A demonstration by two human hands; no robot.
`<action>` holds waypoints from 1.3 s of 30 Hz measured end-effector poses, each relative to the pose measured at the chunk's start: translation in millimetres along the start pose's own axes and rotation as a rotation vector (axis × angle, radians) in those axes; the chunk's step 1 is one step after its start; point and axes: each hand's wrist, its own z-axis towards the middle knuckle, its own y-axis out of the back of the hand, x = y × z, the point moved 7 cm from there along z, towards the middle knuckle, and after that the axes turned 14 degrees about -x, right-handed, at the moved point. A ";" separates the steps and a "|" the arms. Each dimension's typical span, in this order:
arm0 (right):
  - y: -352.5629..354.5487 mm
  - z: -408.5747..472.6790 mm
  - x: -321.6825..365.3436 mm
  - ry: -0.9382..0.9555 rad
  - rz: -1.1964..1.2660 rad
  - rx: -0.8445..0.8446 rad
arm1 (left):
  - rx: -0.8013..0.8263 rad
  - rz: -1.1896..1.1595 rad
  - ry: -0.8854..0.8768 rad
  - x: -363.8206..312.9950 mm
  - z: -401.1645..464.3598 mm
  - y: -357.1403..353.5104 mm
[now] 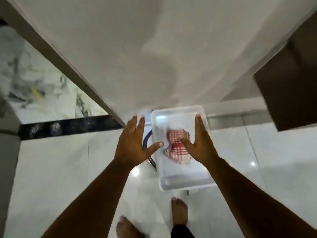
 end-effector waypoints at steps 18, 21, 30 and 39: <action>-202.0 7.8 -165.8 -0.160 -0.320 -0.163 | 0.105 0.210 -0.176 66.6 0.5 -241.2; -191.1 10.7 -153.3 -0.211 -0.236 -0.156 | 0.111 0.159 -0.183 73.9 -0.3 -222.9; -150.1 0.6 -42.8 -0.334 -0.023 -0.273 | 0.030 0.160 0.051 225.0 -24.3 -109.8; -265.9 -24.7 120.1 0.020 0.181 -0.059 | -0.021 0.186 0.265 387.7 -37.0 -26.5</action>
